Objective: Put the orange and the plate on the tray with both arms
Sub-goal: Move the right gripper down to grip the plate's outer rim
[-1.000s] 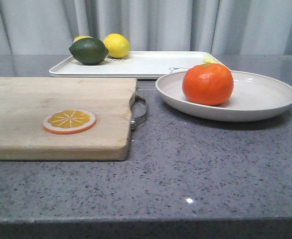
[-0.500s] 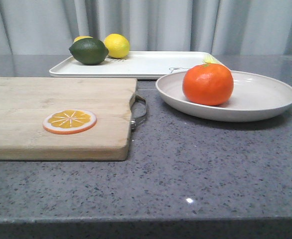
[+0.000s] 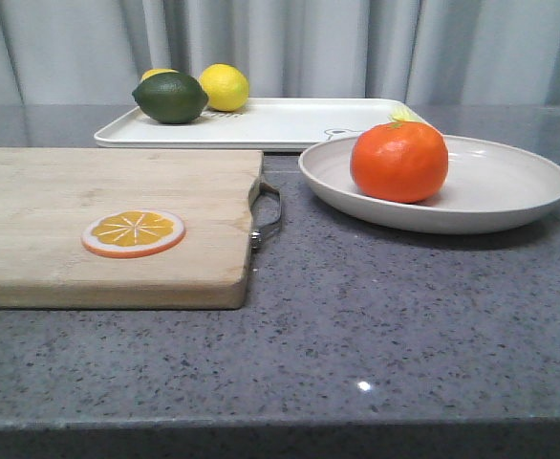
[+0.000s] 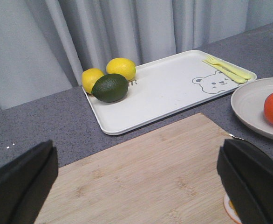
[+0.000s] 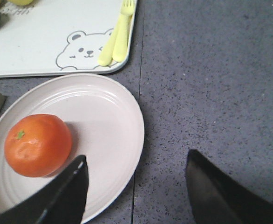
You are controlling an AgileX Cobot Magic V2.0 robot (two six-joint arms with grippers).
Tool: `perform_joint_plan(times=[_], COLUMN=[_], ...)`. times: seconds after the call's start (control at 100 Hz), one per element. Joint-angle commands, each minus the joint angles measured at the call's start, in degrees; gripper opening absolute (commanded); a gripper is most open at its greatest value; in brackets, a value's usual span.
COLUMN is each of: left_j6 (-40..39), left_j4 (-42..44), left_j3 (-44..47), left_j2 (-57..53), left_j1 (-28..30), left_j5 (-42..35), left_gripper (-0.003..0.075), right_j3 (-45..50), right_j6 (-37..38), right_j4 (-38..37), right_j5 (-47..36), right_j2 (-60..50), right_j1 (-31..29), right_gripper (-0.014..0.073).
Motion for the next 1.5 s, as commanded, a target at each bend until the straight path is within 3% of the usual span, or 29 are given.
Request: perform_joint_plan(times=[0.0, 0.43, 1.49], left_j6=[-0.47, -0.47, -0.47], left_j4=[-0.84, -0.84, -0.84], left_j3=[-1.7, -1.7, -1.7], left_j2=[0.07, 0.07, 0.07], left_j1=[0.17, 0.17, 0.17], left_j5=[-3.97, -3.97, -3.97], left_gripper=[0.0662, 0.0662, 0.0662], right_j3=[-2.6, -7.85, -7.98], right_j6=[-0.54, -0.54, -0.54], right_j4=[1.76, 1.94, 1.78], right_j5=[-5.3, -9.38, -10.04], right_j2=[3.81, 17.48, 28.12], right_j1=[0.24, 4.77, 4.77], right_gripper=[0.0465, 0.0465, 0.0412])
